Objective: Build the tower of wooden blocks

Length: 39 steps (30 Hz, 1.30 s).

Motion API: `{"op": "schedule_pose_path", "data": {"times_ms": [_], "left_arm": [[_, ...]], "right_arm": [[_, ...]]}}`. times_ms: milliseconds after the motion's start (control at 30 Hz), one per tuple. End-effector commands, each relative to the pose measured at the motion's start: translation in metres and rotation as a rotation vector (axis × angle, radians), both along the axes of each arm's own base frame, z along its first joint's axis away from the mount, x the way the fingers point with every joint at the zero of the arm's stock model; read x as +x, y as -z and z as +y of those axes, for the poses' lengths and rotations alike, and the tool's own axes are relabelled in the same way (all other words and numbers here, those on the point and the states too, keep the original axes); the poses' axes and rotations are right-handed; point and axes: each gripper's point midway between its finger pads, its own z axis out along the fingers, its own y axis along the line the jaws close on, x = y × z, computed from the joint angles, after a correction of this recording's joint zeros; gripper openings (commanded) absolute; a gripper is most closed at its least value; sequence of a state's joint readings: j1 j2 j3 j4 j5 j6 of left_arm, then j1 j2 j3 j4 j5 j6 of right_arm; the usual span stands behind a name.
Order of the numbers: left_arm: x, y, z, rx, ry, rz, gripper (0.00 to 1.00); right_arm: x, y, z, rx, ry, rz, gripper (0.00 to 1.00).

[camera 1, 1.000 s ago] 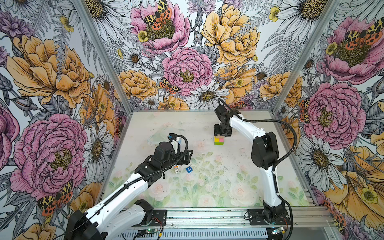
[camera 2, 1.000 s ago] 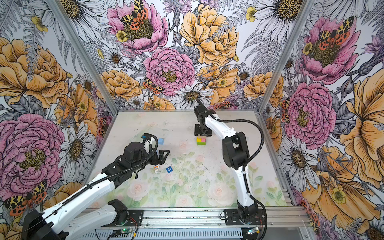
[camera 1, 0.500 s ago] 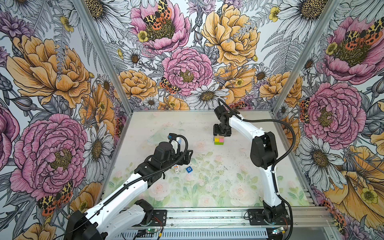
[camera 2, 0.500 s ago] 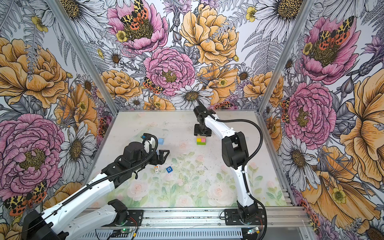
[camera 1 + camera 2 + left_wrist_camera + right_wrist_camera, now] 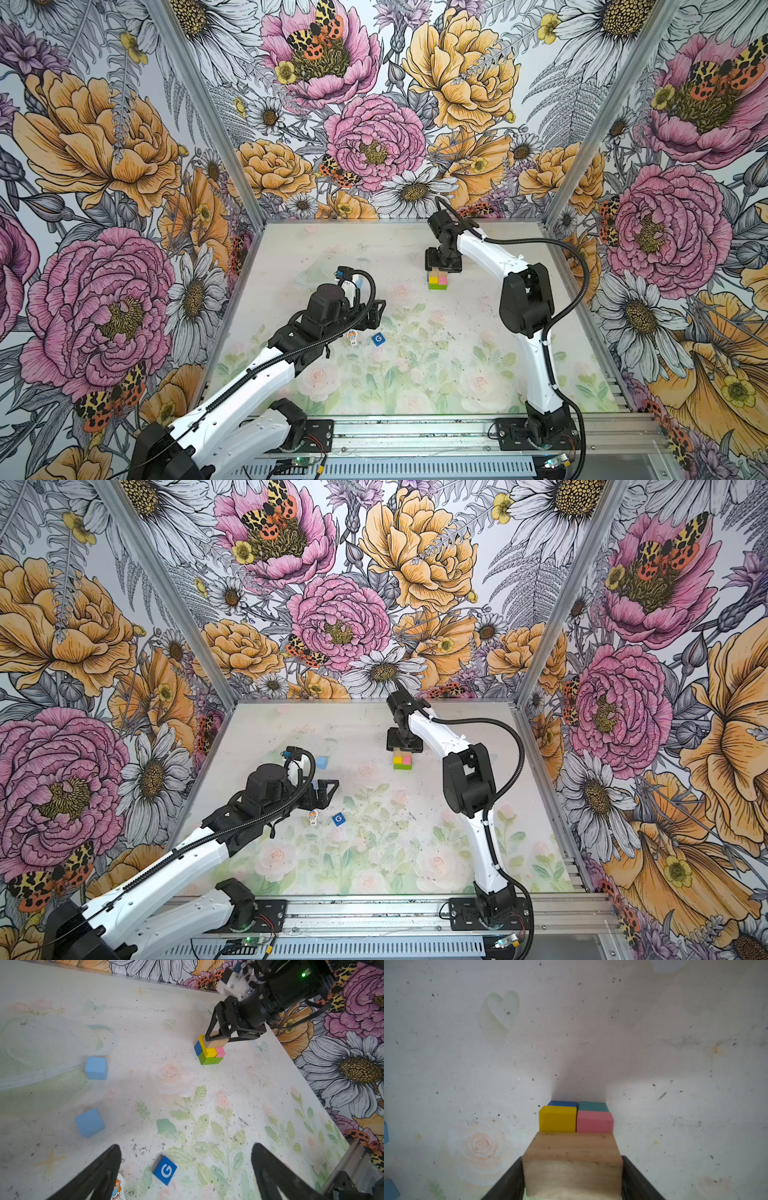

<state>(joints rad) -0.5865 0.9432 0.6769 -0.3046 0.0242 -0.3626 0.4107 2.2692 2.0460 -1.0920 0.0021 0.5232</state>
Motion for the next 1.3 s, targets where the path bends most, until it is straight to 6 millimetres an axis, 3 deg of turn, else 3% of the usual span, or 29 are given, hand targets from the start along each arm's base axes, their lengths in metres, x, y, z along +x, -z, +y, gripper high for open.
{"op": "schedule_pose_path", "data": {"times_ms": [0,200,367,533,733,1033,1267], "left_arm": [[0.001,-0.009,0.0,-0.015,0.011,-0.033,0.99],[0.001,-0.011,0.001,-0.015,0.005,-0.038,0.99],[0.001,-0.015,0.002,-0.017,0.001,-0.045,0.99],[-0.004,-0.024,0.005,-0.041,-0.004,-0.055,0.99],[-0.013,-0.019,0.019,-0.072,-0.075,-0.018,0.99],[-0.051,0.006,0.035,-0.112,-0.162,0.059,0.99],[-0.08,0.012,0.027,-0.125,-0.172,0.054,0.99]], "right_arm": [[0.005,-0.002,0.002,0.015,-0.002,-0.007,0.73],[0.007,-0.019,0.003,0.027,-0.005,-0.04,0.76],[0.007,-0.056,0.002,0.048,-0.007,-0.113,0.78],[-0.004,-0.095,-0.005,0.052,-0.014,-0.176,0.78],[-0.039,-0.123,-0.006,0.049,-0.053,-0.211,0.78],[-0.106,-0.126,-0.001,0.05,-0.134,-0.218,0.78],[-0.153,-0.128,-0.008,0.136,-0.155,-0.255,0.78]]}}
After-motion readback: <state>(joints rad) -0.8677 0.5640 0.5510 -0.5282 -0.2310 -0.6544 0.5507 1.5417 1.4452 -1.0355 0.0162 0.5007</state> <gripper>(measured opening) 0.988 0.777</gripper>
